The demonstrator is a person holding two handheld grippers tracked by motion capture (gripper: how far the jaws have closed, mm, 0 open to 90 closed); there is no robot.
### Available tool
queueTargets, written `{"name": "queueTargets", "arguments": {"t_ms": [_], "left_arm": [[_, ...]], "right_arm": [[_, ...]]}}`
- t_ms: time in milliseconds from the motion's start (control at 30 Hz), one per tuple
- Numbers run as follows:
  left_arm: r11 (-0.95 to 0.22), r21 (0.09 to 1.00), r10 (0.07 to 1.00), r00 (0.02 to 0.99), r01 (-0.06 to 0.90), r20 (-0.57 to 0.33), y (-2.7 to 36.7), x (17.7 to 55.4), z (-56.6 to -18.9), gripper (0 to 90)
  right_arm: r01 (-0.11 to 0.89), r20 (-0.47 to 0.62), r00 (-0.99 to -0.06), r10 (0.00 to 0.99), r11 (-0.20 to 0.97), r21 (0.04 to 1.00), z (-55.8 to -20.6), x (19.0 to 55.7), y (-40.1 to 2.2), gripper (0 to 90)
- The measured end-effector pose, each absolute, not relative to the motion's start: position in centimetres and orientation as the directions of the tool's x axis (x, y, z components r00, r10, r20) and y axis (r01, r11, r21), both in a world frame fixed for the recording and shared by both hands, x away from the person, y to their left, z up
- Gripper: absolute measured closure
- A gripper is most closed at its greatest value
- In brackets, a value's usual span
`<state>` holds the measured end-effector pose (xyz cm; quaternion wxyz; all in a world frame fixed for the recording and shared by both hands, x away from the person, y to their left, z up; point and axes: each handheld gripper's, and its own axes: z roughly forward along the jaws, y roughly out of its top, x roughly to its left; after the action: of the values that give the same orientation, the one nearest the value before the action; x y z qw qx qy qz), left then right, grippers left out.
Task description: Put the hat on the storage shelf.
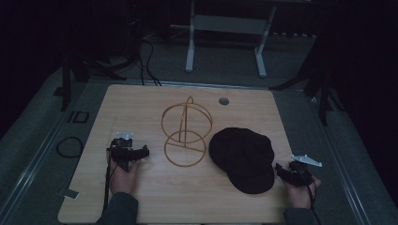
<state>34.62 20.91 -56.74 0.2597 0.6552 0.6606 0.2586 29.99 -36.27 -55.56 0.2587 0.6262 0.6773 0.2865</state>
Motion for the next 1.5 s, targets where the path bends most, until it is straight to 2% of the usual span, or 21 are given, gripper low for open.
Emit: {"name": "queueTargets", "arguments": {"t_ms": [400, 667, 700, 800, 1000, 1133, 1500], "left_arm": [[0.007, 0.682, 1.0, -0.005, 0.732, -0.004, 20.9, 34.6, -56.7, 1.2], [0.007, 0.682, 1.0, -0.005, 0.731, -0.004, 20.9, 34.6, -56.7, 1.2], [0.007, 0.682, 1.0, -0.005, 0.731, -0.004, 20.9, 34.6, -56.7, 1.2], [0.007, 0.683, 1.0, -0.006, 0.731, -0.004, 20.9, 34.6, -56.7, 1.2], [0.007, 0.682, 1.0, -0.006, 0.731, -0.004, 20.9, 34.6, -56.7, 1.2], [0.007, 0.683, 1.0, -0.006, 0.731, -0.004, 20.9, 34.6, -56.8, 1.2], [0.009, 0.684, 1.0, -0.008, 0.729, -0.005, 20.9, 34.6, -56.8, 1.2]], "right_arm": [[0.717, 0.003, -0.201, 0.98, 0.145, 0.682, -53.6, 29.9, -35.5, 38.3], [0.697, 0.005, -0.272, 0.962, 0.193, 0.691, -51.1, 29.5, -35.0, 33.9], [0.7, -0.009, -0.306, 0.952, 0.231, 0.675, -50.1, 29.5, -34.6, 29.1], [0.709, -0.019, -0.342, 0.94, 0.271, 0.651, -49.0, 29.6, -34.1, 26.3], [0.687, 0.008, -0.403, 0.915, 0.297, 0.663, -46.9, 29.6, -33.4, 22.2], [0.668, -0.01, -0.441, 0.897, 0.336, 0.664, -46.1, 30.2, -32.3, 13.2], [0.628, 0.007, -0.551, 0.835, 0.409, 0.662, -45.0, 32.2, -28.3, 10.5]]}}
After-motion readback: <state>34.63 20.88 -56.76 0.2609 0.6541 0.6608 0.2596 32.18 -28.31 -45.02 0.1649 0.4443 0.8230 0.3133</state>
